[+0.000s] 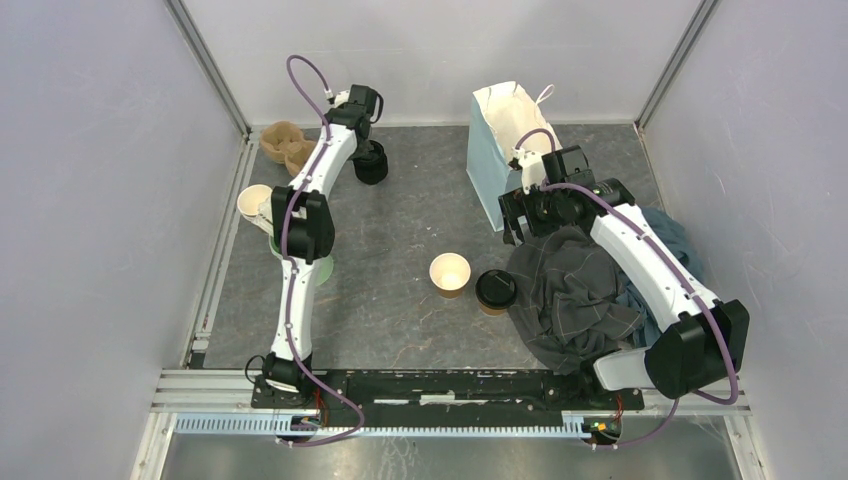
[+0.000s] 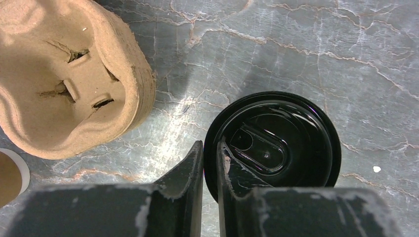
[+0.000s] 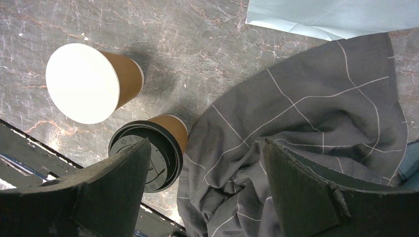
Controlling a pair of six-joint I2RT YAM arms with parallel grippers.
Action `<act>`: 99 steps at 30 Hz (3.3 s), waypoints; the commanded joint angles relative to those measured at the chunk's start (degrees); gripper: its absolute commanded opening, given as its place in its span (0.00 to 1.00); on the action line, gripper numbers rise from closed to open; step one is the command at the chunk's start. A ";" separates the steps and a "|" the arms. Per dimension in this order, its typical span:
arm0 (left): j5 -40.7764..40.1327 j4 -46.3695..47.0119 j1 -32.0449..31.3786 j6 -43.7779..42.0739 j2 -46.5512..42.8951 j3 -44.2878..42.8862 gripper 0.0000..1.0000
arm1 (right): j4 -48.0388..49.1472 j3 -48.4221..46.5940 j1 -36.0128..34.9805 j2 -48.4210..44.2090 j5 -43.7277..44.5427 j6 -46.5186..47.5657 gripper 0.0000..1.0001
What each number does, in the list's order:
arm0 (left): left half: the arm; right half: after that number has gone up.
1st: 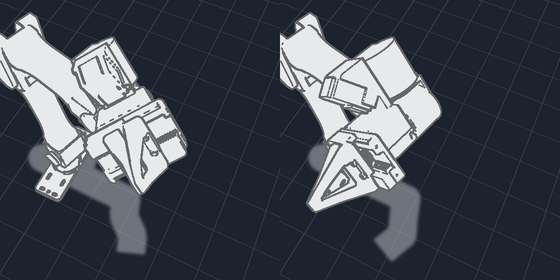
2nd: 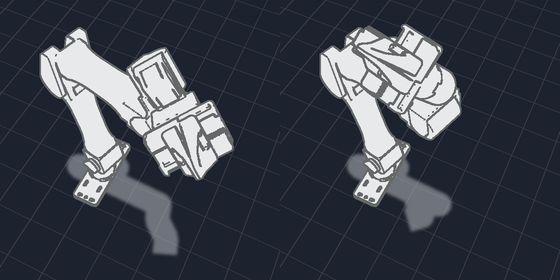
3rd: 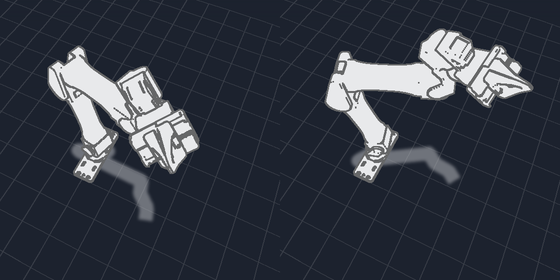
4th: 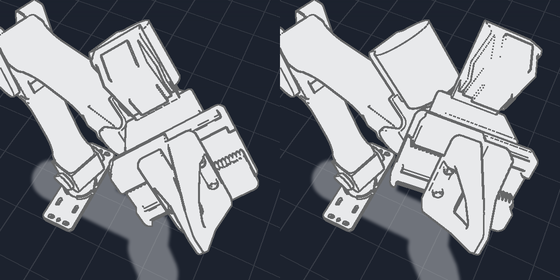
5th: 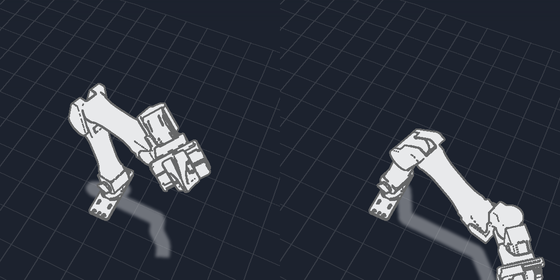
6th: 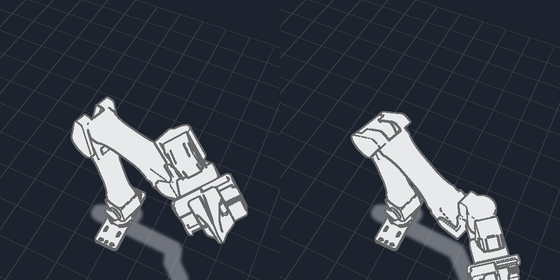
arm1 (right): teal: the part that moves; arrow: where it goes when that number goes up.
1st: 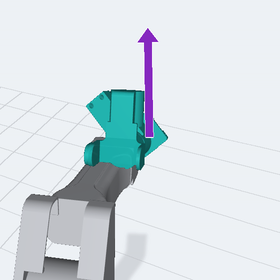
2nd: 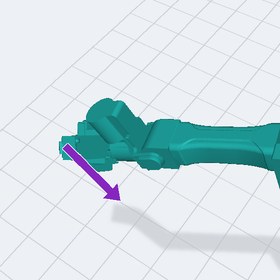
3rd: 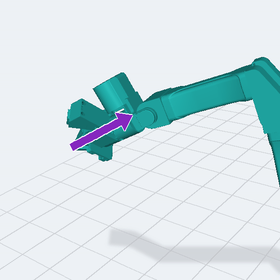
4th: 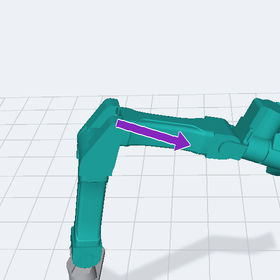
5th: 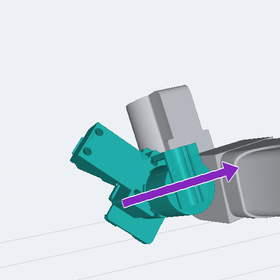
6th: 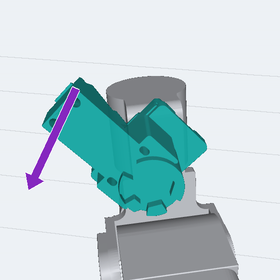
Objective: Pack the takeout coffee
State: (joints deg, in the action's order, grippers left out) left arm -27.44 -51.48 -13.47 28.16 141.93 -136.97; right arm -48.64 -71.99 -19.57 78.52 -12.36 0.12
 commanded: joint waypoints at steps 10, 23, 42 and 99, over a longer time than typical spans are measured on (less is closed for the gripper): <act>2.88 -0.69 0.85 0.49 -6.51 -3.14 0.15 | 1.11 -2.55 0.39 -2.08 -0.98 0.43 0.89; 43.46 6.20 2.63 25.01 -33.85 20.30 0.10 | 6.34 1.21 0.22 -9.85 -9.38 -3.65 0.94; 68.29 64.72 -13.52 63.43 -56.75 62.65 0.04 | 61.65 4.61 0.17 -10.42 -27.82 -47.63 0.98; 44.00 12.21 -6.45 23.08 -64.80 61.99 0.70 | 4.62 -7.47 -17.21 0.70 2.58 -7.92 0.69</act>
State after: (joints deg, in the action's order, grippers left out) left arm 22.52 -33.61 -19.51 59.75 79.18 -72.23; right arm -26.24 -70.04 -27.75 74.63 -23.59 -21.78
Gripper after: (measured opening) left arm 0.689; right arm 0.735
